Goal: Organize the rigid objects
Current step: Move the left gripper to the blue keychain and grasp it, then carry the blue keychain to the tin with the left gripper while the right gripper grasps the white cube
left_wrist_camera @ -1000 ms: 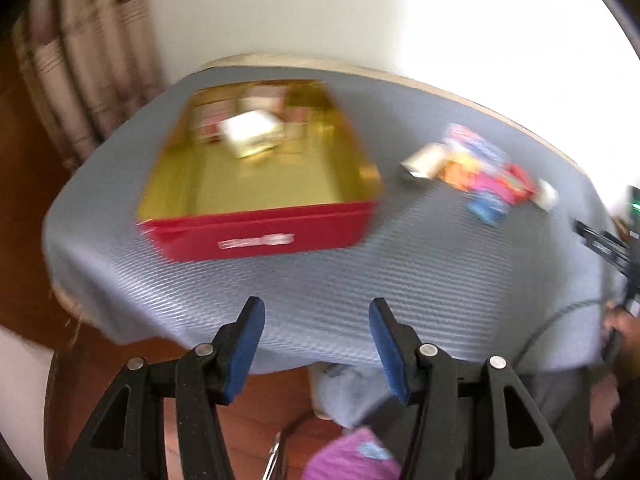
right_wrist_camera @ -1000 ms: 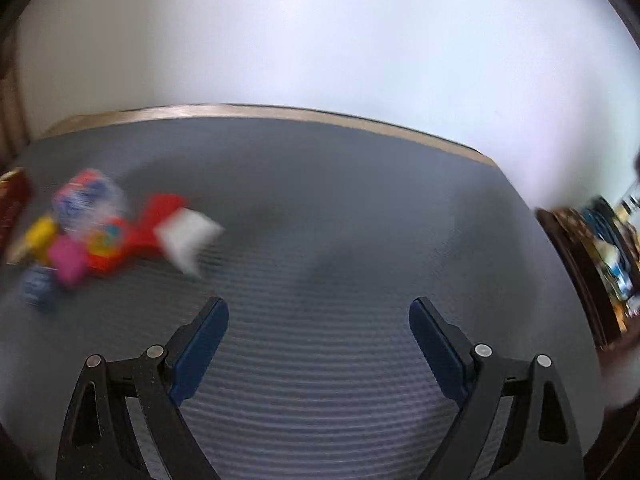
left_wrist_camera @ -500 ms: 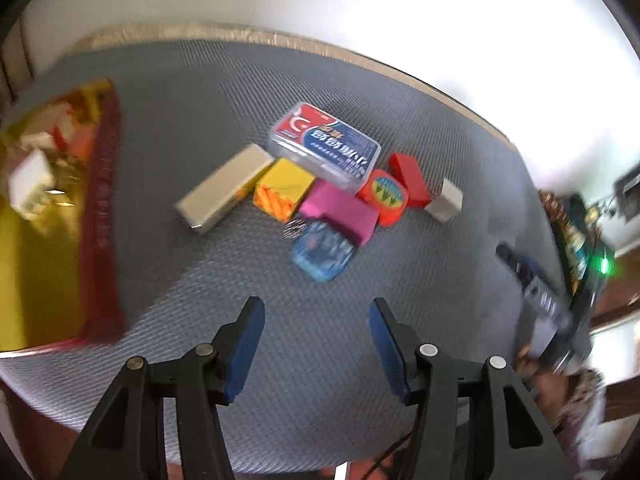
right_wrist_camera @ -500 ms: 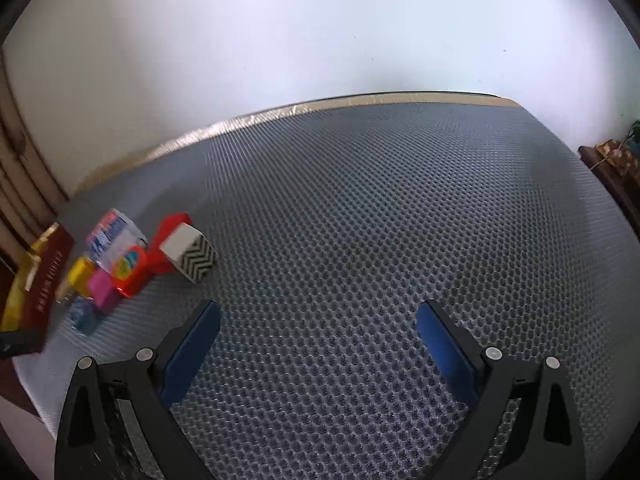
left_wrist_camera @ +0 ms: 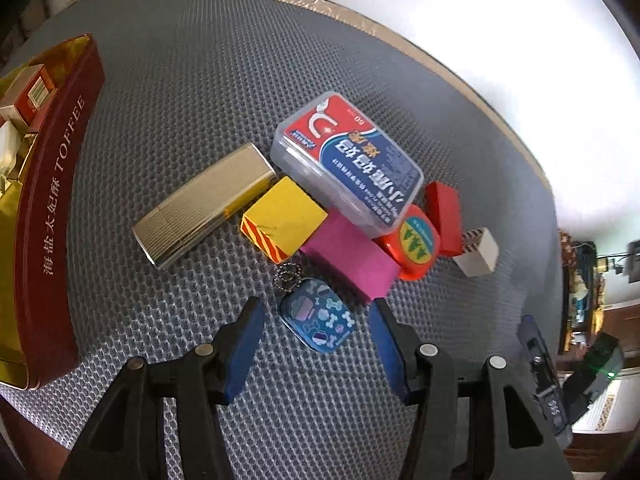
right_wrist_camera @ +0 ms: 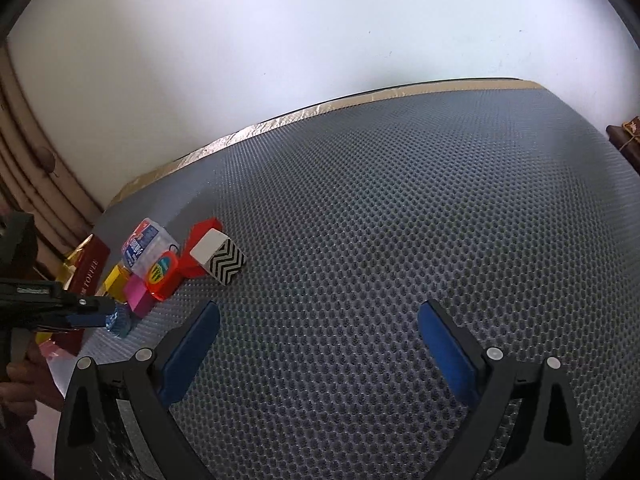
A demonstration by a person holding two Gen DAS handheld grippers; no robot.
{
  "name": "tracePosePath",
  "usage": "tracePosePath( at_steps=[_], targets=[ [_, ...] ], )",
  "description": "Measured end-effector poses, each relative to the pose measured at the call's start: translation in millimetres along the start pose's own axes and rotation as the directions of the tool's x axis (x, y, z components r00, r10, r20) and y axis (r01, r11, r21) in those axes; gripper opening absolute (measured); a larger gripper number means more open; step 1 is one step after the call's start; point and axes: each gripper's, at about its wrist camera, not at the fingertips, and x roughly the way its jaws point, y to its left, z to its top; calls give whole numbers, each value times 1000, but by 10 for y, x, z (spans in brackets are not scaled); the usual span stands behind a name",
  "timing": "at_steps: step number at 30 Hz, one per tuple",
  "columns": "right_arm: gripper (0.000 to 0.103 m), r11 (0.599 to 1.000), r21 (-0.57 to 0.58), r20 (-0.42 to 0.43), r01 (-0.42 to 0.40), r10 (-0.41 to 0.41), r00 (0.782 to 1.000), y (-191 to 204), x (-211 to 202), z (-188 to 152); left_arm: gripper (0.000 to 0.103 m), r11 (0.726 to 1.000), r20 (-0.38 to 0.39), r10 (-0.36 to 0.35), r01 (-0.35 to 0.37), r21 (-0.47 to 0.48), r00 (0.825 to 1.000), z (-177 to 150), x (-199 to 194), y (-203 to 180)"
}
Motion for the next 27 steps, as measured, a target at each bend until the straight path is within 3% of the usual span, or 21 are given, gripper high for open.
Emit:
tracePosePath(
  at_steps=[6, 8, 15, 21, 27],
  targets=[
    [100, 999, 26, -4, -25, 26, 1000, 23, -83, -28, 54, 999, 29, 11, -10, -41, 1000, -40, 65, 56],
    [100, 999, 35, -13, -29, 30, 999, -4, -67, -24, 42, 998, 50, 23, -20, -57, 998, -81, 36, 103],
    [101, 999, 17, -34, -45, 46, 998, 56, -32, -10, 42, 999, 97, 9, -5, -45, 995, -244, -60, 213],
    [101, 970, -162, -107, -180, 164, 981, 436, 135, 145, 42, 999, 100, -25, 30, -41, 995, -505, -140, 272],
    [101, 909, -369, -122, -193, 159, 980, 786, 356, 317, 42, 997, 113, -58, 63, -44, 992, -621, -281, 342]
  ],
)
